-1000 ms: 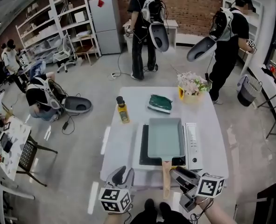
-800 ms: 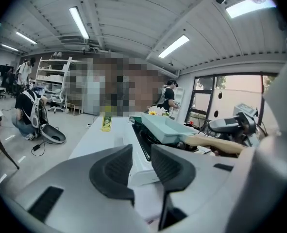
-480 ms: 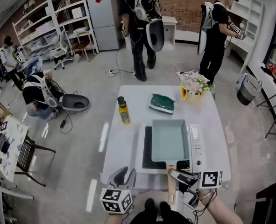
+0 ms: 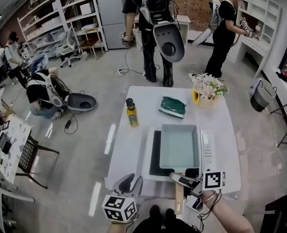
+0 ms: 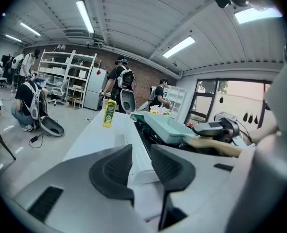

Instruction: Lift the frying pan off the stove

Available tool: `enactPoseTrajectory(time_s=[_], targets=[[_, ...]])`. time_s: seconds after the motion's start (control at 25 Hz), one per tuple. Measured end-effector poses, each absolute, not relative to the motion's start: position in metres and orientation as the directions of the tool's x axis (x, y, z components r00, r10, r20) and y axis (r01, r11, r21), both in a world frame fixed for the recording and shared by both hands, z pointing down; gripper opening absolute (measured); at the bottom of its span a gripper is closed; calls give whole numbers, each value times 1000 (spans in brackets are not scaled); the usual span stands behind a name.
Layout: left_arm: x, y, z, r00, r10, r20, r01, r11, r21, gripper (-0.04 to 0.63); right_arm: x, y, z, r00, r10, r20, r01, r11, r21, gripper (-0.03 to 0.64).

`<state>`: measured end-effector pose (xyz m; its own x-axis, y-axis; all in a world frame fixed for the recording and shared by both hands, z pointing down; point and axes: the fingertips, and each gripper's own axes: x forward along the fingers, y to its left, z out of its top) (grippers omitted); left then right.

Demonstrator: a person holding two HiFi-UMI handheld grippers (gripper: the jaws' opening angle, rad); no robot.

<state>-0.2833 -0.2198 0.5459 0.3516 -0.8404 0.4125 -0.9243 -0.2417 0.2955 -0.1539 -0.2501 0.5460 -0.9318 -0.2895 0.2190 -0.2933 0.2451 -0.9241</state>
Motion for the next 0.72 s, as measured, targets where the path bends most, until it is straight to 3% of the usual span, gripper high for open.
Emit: enactPoseTrajectory(time_s=[0.36, 0.72], targets=[[-242, -212, 529, 515, -783, 348, -815, -321, 483, 103, -158, -259, 548, -939, -270, 211, -283, 260, -923, 231], [-187, -203, 514, 704, -658, 267, -621, -388, 681, 179, -160, -257, 546, -950, -258, 175, -240, 245, -939, 216]])
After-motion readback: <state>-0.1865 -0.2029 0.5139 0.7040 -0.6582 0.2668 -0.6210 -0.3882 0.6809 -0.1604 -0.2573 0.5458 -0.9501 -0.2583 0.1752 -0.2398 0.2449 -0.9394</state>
